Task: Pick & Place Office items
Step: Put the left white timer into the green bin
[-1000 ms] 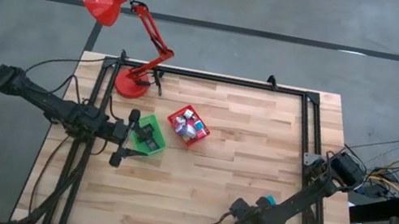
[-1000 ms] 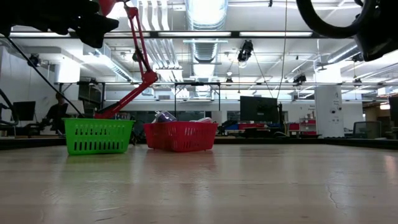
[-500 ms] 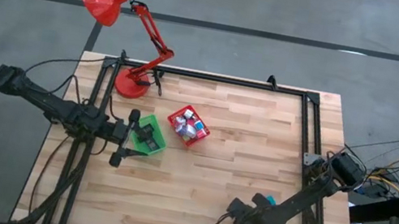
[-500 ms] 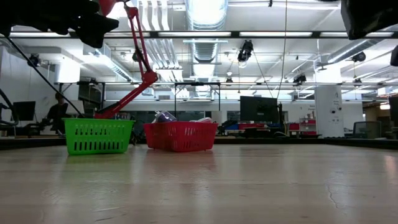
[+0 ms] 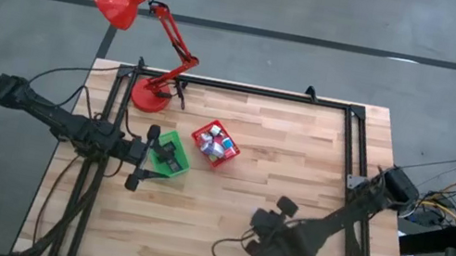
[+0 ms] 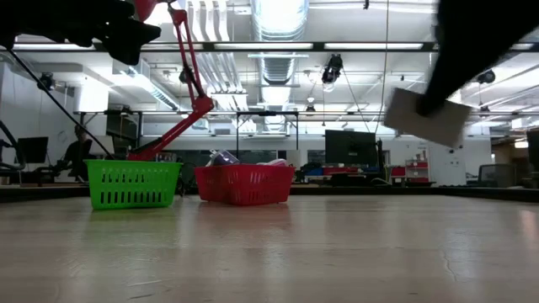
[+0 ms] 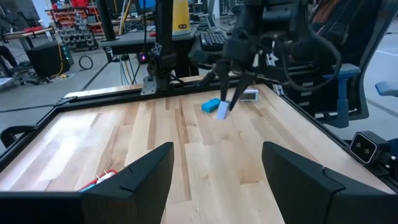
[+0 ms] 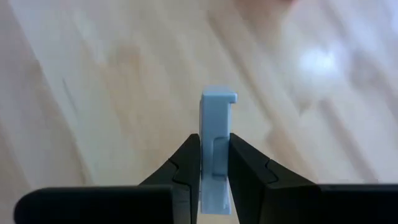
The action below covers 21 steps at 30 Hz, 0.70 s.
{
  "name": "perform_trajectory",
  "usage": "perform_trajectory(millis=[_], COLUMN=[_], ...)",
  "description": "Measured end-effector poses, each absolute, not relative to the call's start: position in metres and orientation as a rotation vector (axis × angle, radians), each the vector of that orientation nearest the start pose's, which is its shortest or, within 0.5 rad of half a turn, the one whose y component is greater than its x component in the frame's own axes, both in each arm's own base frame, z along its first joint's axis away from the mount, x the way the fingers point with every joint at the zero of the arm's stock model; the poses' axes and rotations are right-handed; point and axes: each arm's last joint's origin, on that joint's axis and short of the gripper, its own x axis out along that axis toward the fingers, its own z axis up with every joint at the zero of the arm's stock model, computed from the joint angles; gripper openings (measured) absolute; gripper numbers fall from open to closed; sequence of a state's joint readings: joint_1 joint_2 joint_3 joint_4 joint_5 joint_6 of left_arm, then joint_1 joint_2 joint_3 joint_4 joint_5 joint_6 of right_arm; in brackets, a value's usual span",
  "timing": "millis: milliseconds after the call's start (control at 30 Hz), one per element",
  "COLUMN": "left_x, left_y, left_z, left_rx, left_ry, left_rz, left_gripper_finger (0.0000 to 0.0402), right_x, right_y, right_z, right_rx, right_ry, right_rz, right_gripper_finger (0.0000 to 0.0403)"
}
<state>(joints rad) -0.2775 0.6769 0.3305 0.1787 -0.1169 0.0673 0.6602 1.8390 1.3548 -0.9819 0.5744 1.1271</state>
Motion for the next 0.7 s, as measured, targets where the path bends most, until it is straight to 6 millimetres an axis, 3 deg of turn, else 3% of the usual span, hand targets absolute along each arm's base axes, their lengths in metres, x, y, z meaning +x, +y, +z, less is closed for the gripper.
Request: perform_trajectory(millis=[367,533,700], left_x=[0.155,0.155,0.155], left_y=[-0.041,-0.041,-0.041], left_z=[0.226,0.226,0.226], left_rx=[0.100,0.100,0.100], left_ry=[0.159,0.159,0.159], left_rz=[-0.166,-0.166,-0.166], left_gripper_finger=[0.0250,0.0250,0.0250], right_x=[0.333,0.351,0.365], right_y=[0.166,0.147,0.136], right_z=[0.226,0.231,0.232], right_rx=[0.012,-0.009,-0.061], right_ry=[0.812,0.747,0.692], right_rz=[-0.395,-0.374,-0.233], right_gripper_finger=[0.0054,0.0054,0.0054])
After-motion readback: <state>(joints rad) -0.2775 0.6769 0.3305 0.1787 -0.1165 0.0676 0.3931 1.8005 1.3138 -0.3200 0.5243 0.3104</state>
